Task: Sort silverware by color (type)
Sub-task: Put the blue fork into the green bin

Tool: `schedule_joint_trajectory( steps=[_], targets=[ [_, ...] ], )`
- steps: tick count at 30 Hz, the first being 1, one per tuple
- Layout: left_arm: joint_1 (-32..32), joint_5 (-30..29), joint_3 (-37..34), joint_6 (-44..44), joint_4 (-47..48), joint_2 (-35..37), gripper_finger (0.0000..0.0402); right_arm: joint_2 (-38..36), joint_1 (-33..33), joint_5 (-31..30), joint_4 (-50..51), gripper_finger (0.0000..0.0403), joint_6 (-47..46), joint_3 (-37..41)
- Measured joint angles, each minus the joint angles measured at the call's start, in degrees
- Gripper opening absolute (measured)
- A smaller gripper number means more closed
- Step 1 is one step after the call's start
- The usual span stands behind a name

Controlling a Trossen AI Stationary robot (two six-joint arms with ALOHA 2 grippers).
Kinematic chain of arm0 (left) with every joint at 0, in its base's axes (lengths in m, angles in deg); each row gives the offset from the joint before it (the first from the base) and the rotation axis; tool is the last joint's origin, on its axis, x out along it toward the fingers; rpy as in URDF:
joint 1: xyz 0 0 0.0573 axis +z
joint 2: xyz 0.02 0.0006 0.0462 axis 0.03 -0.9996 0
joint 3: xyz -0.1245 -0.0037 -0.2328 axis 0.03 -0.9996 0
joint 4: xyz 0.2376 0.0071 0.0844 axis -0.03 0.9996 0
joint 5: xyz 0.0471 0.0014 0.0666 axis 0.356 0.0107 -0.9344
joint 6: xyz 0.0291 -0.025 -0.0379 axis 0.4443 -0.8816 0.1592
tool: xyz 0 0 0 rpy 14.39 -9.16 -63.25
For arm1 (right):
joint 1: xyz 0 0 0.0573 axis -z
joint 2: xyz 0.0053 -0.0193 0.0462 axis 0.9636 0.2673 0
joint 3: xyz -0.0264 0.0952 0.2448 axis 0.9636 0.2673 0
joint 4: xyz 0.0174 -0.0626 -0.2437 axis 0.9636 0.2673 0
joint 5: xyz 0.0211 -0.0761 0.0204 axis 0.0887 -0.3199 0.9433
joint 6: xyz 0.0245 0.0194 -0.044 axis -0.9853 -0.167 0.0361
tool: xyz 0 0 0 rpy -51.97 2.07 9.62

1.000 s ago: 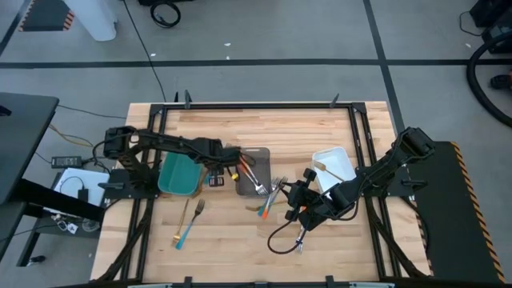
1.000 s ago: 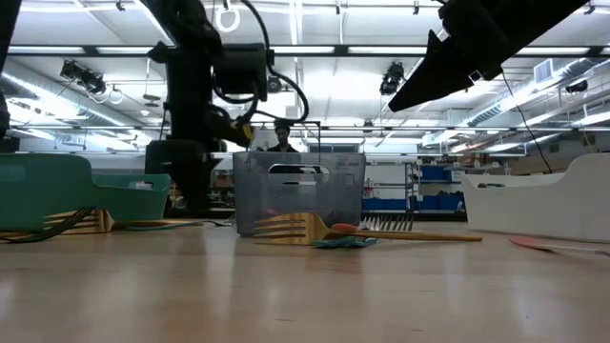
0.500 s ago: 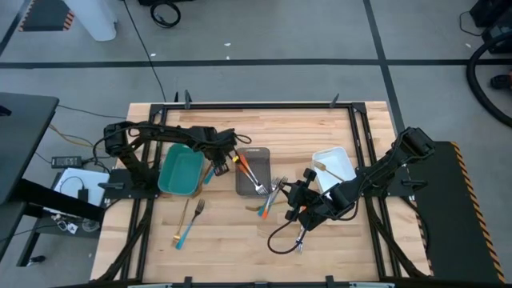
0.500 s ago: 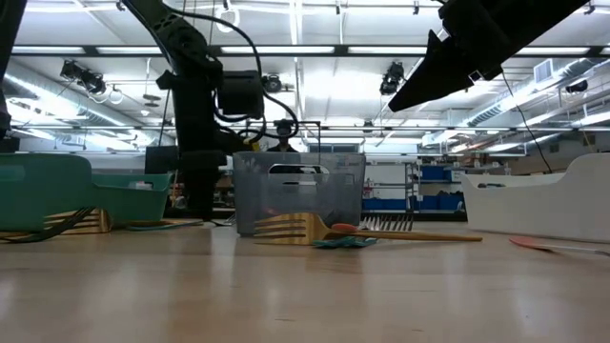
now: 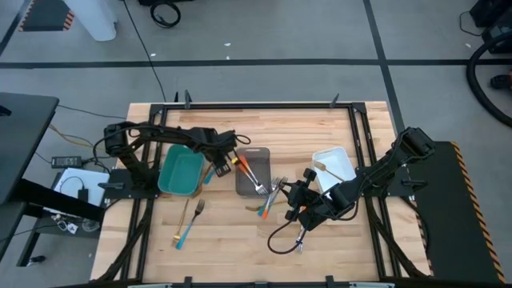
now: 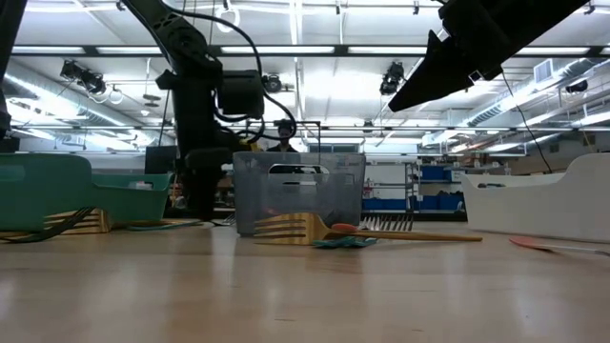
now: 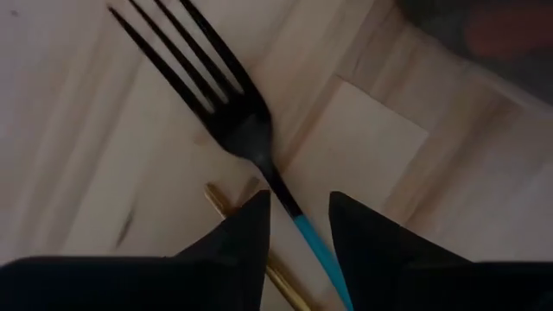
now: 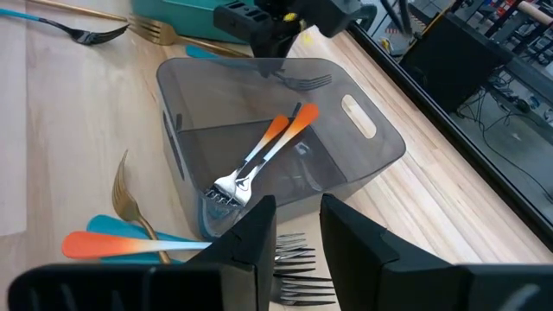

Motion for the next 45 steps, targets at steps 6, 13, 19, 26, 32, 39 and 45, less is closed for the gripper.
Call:
schedule_joint_trajectory(
  steps=[6,13,19,26,32,39,45],
  targets=[
    [-1.18,-0.22,0.03,-1.00,-0.54,-0.75,0.0106,0.00,-0.01,0.00,0.00,0.0100,0.00,0.00],
    [-1.14,-0.46,0.13,-0.95,-0.90,-2.07,0.0092,0.00,-0.02,0.02,0.00,0.0096,0.00,0.00],
    [-1.17,-0.52,0.30,-0.71,-1.12,-3.16,0.0091,0.00,-0.01,0.17,-0.02,0.0095,0.02,0.00],
    [-1.44,-0.66,0.18,-0.36,-1.44,-3.21,0.0089,0.00,-0.01,0.22,-0.02,0.0094,0.24,0.00],
    [-1.44,-0.83,0.16,-0.63,-1.78,-3.29,0.0053,0.00,-0.01,0.22,-0.02,0.0093,0.09,0.00],
    [-1.79,-1.06,0.09,-0.83,-2.09,-3.31,0.0015,0.00,0.00,0.24,-0.03,0.0093,0.26,0.00],
    [-1.77,-0.91,0.05,-1.26,-2.22,-2.77,0.0022,0.00,-0.01,0.42,-0.04,0.0093,0.22,0.00]
  ],
)
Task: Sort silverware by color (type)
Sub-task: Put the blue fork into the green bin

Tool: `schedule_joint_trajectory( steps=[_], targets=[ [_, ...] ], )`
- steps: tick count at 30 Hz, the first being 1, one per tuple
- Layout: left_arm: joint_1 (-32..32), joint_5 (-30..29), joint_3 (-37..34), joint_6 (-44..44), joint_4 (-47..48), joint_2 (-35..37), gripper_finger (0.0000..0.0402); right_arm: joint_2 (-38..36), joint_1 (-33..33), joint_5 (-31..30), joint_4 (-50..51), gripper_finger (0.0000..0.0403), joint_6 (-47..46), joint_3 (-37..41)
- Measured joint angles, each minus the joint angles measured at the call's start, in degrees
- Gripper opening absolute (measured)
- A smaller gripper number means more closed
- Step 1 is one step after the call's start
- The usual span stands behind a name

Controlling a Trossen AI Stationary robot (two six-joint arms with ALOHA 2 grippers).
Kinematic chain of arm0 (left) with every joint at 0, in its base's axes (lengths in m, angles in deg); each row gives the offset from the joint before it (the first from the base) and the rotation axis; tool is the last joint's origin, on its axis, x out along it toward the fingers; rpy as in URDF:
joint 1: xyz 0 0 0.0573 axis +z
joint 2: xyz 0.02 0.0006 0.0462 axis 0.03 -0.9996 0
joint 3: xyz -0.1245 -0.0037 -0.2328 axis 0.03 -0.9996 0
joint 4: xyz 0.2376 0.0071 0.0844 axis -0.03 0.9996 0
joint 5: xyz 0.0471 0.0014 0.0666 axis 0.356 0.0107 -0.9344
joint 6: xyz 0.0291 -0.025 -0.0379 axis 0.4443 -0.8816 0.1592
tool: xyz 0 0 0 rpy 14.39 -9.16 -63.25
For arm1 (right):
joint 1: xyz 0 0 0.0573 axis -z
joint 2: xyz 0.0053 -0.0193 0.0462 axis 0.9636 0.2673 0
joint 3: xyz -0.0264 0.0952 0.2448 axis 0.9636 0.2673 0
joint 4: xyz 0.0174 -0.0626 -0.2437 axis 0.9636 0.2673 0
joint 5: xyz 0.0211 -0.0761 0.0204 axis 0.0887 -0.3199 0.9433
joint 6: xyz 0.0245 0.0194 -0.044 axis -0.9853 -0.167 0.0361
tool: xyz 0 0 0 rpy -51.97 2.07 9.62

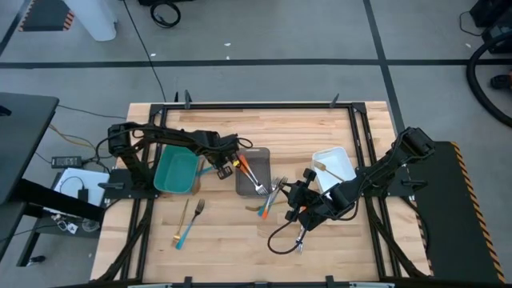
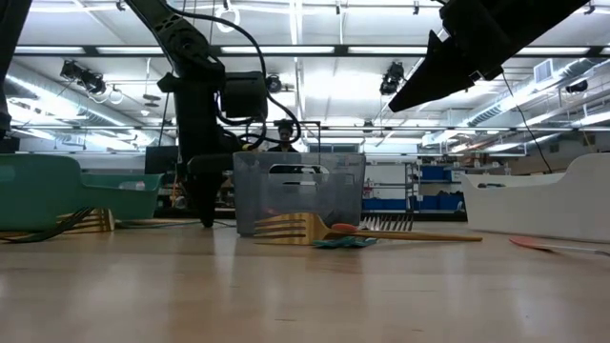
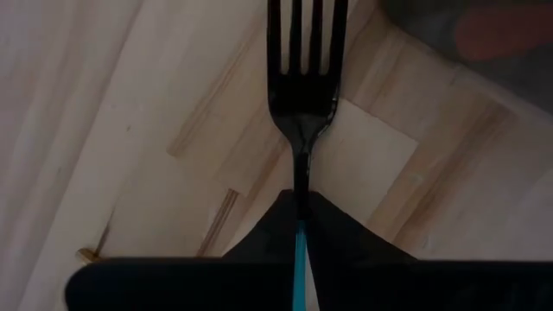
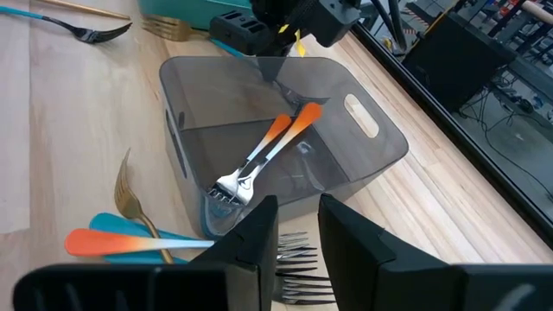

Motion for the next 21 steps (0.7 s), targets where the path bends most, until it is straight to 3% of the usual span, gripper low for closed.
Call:
schedule_joint_trajectory(
  steps=[21],
  targets=[
    [1.44,0.26,0.13,-0.13,2.28,13.91,0.0022,0.00,0.01,0.02,-1.53,0.0092,1.31,0.00]
  ],
)
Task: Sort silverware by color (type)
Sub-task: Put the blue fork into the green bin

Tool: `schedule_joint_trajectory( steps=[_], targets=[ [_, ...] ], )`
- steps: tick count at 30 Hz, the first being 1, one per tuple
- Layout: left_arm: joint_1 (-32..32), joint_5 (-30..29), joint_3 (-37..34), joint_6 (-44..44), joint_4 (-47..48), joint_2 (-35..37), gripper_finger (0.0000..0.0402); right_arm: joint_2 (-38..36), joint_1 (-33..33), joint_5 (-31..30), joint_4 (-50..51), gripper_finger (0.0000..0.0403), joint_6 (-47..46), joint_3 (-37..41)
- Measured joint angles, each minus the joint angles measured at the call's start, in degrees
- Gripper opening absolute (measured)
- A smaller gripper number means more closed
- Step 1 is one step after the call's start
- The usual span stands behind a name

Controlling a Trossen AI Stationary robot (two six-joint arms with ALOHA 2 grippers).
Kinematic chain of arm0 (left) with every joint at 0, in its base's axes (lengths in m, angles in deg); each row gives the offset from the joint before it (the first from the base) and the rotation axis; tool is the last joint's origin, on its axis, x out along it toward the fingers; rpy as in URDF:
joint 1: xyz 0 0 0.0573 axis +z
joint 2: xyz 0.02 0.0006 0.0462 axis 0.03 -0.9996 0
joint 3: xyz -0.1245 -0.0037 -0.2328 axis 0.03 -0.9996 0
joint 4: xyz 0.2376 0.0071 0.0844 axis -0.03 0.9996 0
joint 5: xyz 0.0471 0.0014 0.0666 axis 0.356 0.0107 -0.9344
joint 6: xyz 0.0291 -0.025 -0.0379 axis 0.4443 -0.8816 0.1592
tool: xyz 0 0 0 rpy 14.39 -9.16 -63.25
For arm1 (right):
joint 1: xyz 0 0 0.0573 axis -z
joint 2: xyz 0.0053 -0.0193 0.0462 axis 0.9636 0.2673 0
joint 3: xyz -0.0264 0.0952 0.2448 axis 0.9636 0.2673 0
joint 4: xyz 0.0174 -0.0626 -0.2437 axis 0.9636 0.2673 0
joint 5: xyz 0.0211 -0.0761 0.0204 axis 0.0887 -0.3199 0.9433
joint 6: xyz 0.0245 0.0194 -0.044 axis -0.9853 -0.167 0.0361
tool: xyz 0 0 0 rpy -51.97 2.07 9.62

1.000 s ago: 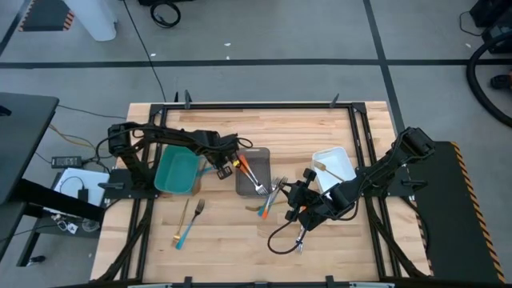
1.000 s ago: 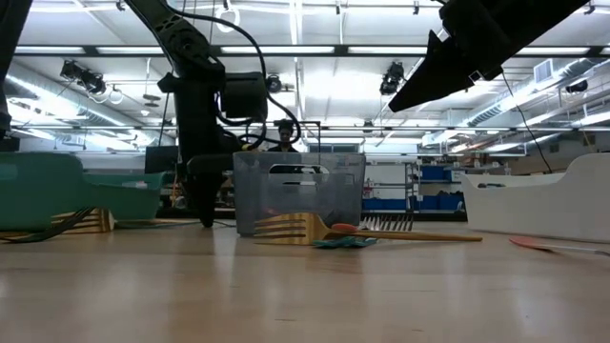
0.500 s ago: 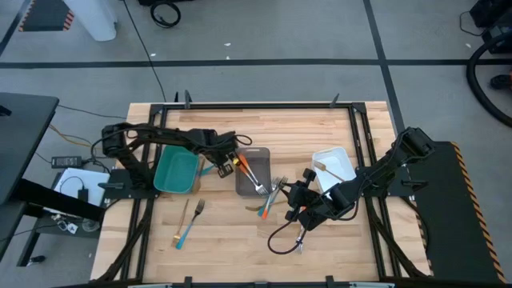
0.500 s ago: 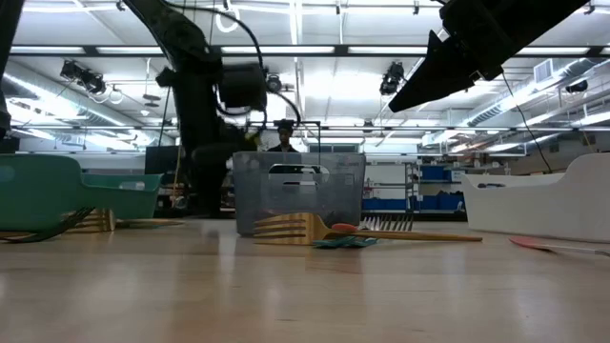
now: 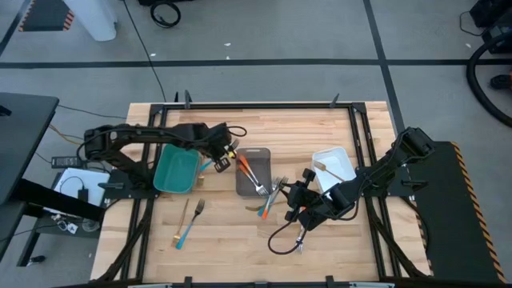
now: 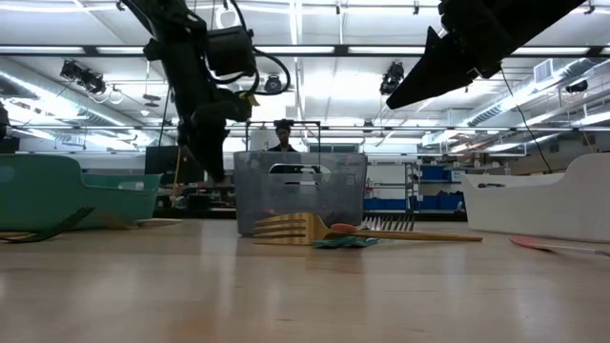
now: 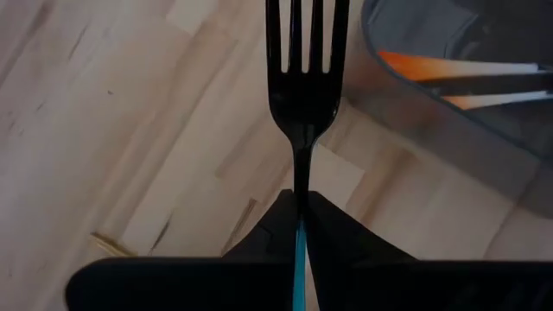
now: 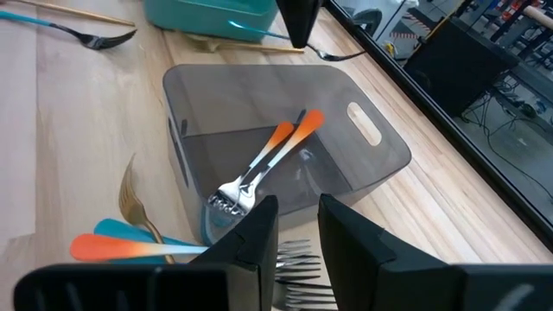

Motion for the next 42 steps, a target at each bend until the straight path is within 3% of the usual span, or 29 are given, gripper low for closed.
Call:
schedule_joint_trajectory(
  steps=[13,20,27,42],
  targets=[
    [-0.04,-0.03,0.08,-2.12,2.34,6.18,0.0022,0.00,-0.06,0.02,-1.20,0.0092,1.13,0.02],
    [-0.44,0.04,0.07,-4.56,8.32,12.33,0.0022,0.00,-0.06,0.02,-1.48,0.0092,1.34,0.02],
    [-0.42,0.33,0.50,-8.23,20.72,15.61,0.0022,0.04,-0.06,0.01,-1.46,0.0092,1.46,0.17],
    [-0.72,1.08,1.79,-12.87,43.56,15.62,0.0023,0.04,1.63,-1.90,-2.95,0.0092,7.55,0.20]
  ],
)
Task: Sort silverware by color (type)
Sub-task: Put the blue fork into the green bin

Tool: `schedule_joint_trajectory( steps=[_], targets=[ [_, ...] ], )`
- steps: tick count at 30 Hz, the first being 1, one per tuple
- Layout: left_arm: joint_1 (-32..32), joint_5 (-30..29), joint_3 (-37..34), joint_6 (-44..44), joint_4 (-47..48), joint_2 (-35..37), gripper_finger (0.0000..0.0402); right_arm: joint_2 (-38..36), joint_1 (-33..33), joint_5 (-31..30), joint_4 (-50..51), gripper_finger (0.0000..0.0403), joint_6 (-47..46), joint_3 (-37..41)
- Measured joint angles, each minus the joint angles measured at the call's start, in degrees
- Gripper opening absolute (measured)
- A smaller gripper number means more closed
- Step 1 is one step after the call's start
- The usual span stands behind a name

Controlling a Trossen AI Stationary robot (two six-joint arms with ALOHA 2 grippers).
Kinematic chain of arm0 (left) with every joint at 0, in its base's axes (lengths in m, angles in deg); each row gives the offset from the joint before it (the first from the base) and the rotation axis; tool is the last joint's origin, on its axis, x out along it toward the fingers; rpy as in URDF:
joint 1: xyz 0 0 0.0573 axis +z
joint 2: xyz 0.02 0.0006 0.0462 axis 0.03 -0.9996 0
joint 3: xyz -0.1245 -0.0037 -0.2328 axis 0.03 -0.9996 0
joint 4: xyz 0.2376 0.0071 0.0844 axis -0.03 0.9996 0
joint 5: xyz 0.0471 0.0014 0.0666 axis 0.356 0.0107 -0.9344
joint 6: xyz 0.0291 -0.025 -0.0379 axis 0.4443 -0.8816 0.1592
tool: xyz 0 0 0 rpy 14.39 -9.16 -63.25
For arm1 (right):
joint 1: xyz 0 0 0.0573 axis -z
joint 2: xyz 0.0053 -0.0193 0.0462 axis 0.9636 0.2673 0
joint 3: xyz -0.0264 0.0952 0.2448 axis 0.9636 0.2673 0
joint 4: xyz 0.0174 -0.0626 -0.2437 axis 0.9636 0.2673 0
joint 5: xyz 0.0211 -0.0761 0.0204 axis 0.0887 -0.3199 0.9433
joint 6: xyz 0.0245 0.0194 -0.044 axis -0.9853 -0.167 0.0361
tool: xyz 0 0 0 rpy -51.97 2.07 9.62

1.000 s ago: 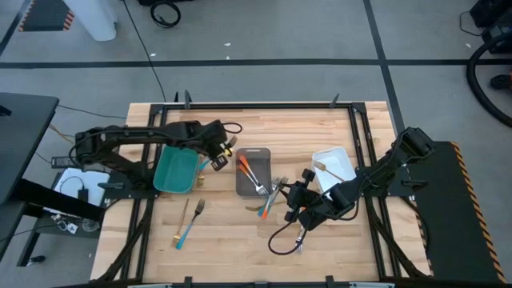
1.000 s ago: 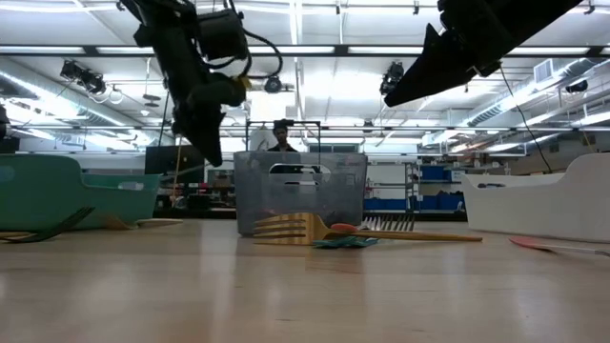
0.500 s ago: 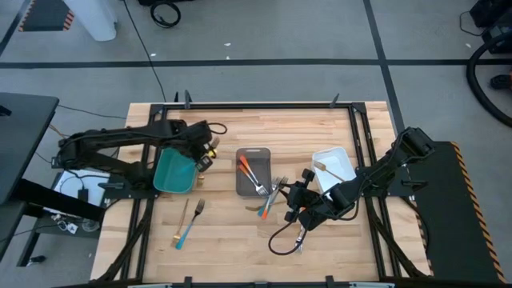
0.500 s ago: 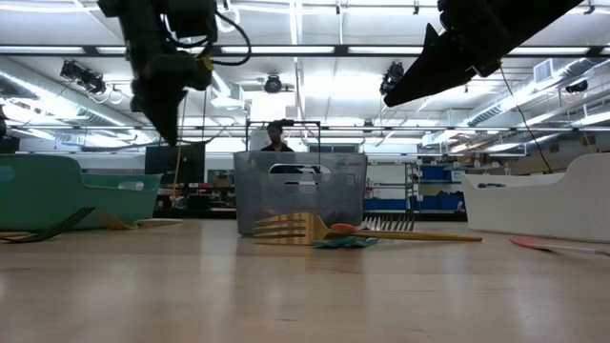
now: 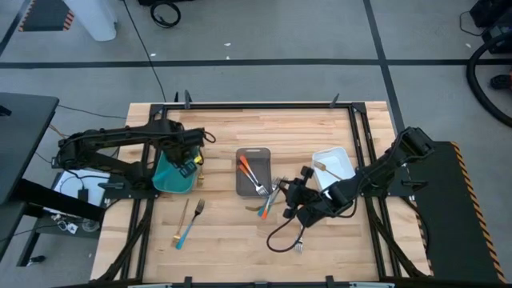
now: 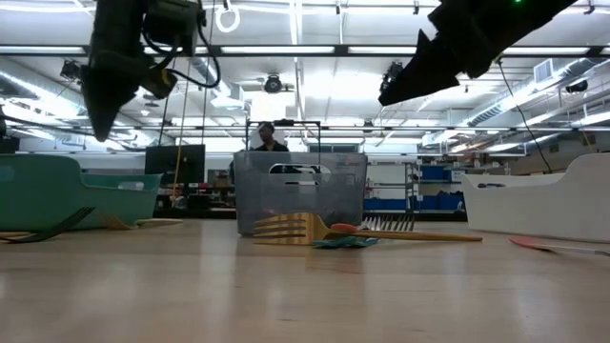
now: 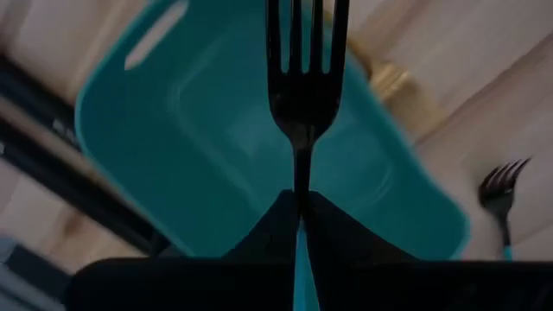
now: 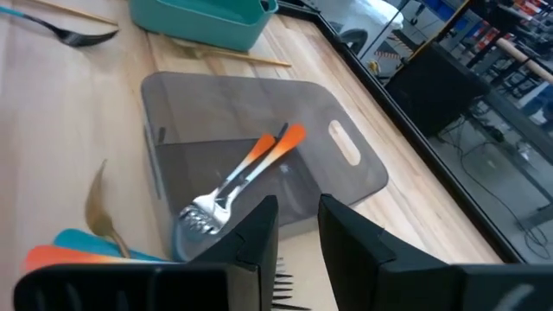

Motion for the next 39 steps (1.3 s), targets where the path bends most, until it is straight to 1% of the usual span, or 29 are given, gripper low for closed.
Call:
schedule_joint_trajectory(
  steps=[4,14,16,22,26,29,34,39],
  targets=[
    [0.02,-0.03,0.00,-0.39,3.26,-0.17,0.0023,0.00,0.87,-0.04,-0.34,0.0092,1.25,0.00],
    [0.75,-0.01,0.00,0.02,3.25,-0.45,0.0023,0.00,3.06,-0.07,-4.30,0.0092,6.96,0.00],
    [1.33,-0.04,0.00,0.18,3.29,-1.74,0.0023,0.00,3.38,0.13,-5.74,0.0092,8.39,0.00],
    [4.24,-0.05,-0.02,4.66,1.72,-6.52,0.0023,0.00,3.88,1.83,-9.66,0.0092,13.32,0.00],
    [5.83,-0.04,-0.02,7.12,1.17,-9.31,0.0023,0.00,3.92,2.08,-9.71,0.0092,13.86,0.00],
    [6.58,-0.05,-0.02,7.42,1.45,-10.88,0.0023,0.00,3.92,2.40,-9.67,0.0092,13.82,0.00],
    [6.84,-0.05,-0.02,8.17,1.07,-11.11,0.0023,0.00,3.92,4.62,-10.02,0.0092,12.45,0.50],
    [6.84,-0.05,-0.02,8.33,0.87,-11.09,0.0023,0.00,3.90,4.92,-10.27,0.0092,10.36,1.74]
  ],
)
